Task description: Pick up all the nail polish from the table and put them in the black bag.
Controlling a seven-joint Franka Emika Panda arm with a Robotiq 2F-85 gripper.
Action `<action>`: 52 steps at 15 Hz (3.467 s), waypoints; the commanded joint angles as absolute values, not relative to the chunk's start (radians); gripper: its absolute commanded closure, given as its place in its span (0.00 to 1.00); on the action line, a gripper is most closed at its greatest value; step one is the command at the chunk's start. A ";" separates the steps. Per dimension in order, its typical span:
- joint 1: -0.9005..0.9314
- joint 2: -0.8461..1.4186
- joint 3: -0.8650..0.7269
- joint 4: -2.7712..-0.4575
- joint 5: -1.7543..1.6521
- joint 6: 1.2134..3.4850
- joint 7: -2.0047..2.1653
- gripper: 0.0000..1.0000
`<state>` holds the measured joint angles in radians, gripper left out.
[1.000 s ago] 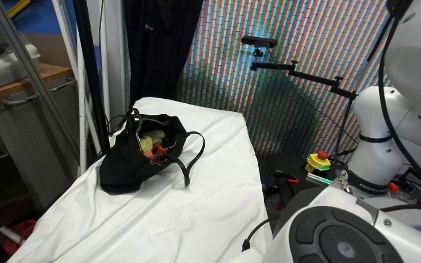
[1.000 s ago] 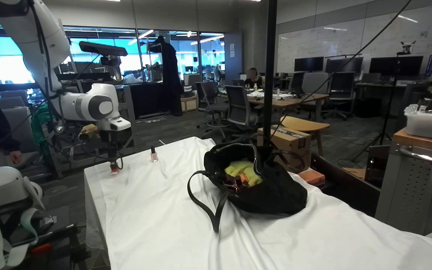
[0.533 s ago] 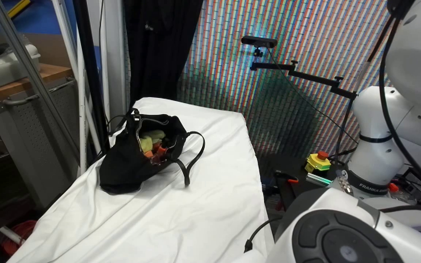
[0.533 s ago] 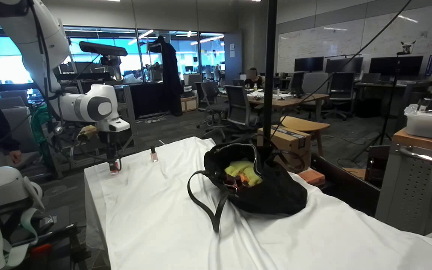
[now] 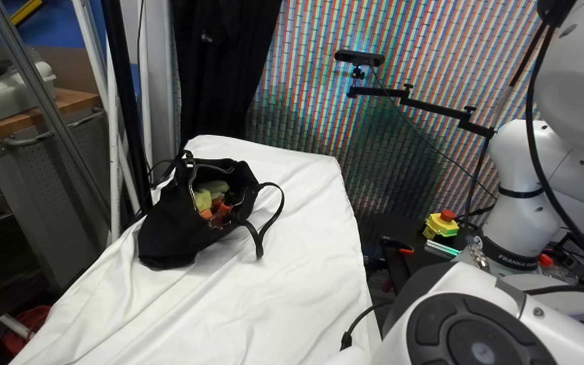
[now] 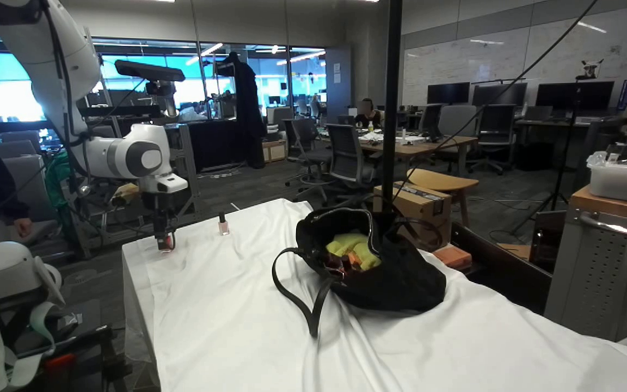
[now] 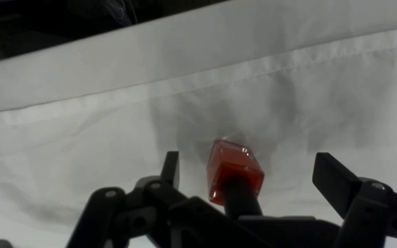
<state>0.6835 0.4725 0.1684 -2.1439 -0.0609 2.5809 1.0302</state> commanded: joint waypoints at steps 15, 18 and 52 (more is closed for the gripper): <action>0.674 0.491 0.170 -2.156 -0.055 2.648 0.996 0.00; 0.666 0.497 0.173 -2.152 -0.051 2.647 0.983 0.00; 0.607 0.438 0.132 -2.132 -0.071 2.475 0.882 0.85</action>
